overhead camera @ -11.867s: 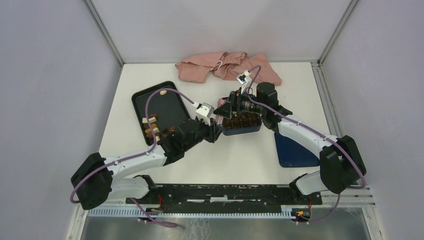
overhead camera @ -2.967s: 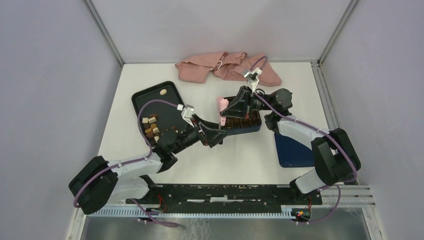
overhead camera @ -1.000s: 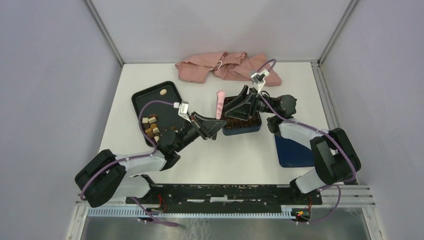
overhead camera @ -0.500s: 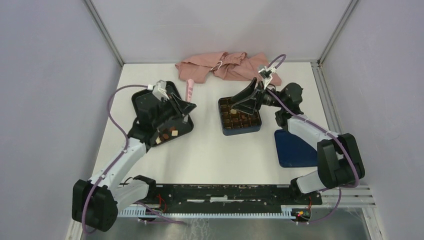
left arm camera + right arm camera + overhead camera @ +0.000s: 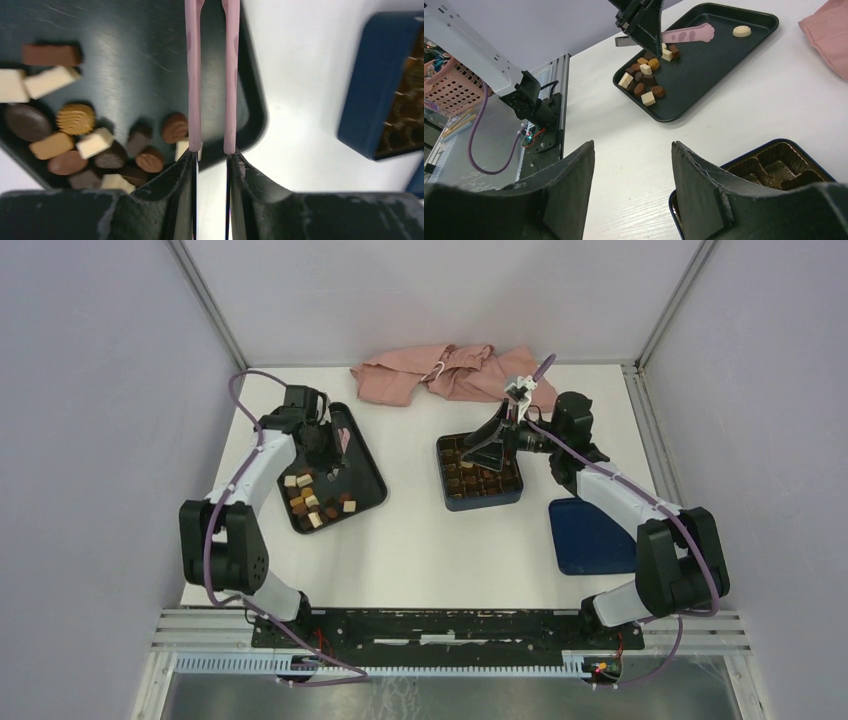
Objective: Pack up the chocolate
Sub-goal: Pick up the fake chocolate from the plate.
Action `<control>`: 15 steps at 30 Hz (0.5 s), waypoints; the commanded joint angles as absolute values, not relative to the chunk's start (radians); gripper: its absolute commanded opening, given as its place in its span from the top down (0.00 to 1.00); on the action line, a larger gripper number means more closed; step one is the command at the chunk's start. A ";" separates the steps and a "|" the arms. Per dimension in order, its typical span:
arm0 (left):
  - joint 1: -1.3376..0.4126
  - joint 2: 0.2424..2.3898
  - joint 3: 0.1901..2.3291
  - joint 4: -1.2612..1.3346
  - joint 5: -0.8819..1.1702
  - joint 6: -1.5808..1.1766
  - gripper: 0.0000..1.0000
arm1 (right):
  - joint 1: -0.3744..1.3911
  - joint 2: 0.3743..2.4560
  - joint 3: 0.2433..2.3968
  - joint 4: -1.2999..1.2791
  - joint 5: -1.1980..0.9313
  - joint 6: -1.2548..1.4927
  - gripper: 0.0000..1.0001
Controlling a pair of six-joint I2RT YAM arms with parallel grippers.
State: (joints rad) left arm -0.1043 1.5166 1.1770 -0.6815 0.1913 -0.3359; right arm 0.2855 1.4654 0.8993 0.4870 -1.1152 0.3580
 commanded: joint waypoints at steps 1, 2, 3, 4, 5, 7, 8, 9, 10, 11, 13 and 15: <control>-0.087 1.639 1.323 -0.839 0.018 -0.185 0.67 | 0.280 1.469 0.943 0.471 -1.105 0.314 0.37; -0.082 1.668 1.348 -0.850 0.005 -0.172 0.67 | 0.280 1.470 0.943 0.471 -1.106 0.314 0.37; -0.077 1.697 1.373 -0.861 -0.009 -0.162 0.67 | 0.280 1.472 0.943 0.471 -1.106 0.314 0.37; -0.072 1.721 1.396 -0.871 -0.019 -0.154 0.66 | 0.280 1.474 0.943 0.472 -1.107 0.314 0.37; -0.068 1.746 1.420 -0.880 -0.021 -0.144 0.66 | 0.281 1.477 0.943 0.473 -1.108 0.315 0.37; -0.063 1.794 1.466 -0.903 -0.028 -0.127 0.66 | 0.280 1.479 0.943 0.474 -1.109 0.315 0.37; -0.061 1.817 1.490 -0.916 -0.034 -0.119 0.66 | 0.281 1.480 0.943 0.475 -1.111 0.316 0.37; -0.059 1.836 1.509 -0.928 -0.039 -0.112 0.66 | 0.280 1.481 0.943 0.474 -1.111 0.316 0.36; -0.056 1.852 1.528 -0.934 -0.047 -0.107 0.65 | 0.281 1.483 0.943 0.475 -1.111 0.317 0.36; -0.052 1.865 1.543 -0.938 -0.052 -0.102 0.65 | 0.281 1.484 0.942 0.476 -1.111 0.317 0.36; -0.043 1.893 1.586 -0.952 -0.058 -0.096 0.65 | 0.280 1.486 0.942 0.479 -1.109 0.319 0.36; -0.034 1.924 1.616 -0.959 -0.058 -0.093 0.65 | 0.280 1.489 0.940 0.483 -1.112 0.321 0.36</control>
State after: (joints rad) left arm -0.0517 1.8881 1.5230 -0.9195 -0.0277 -0.1635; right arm 0.2852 1.4765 0.8993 0.4530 -1.1160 0.3317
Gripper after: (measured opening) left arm 0.354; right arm 0.634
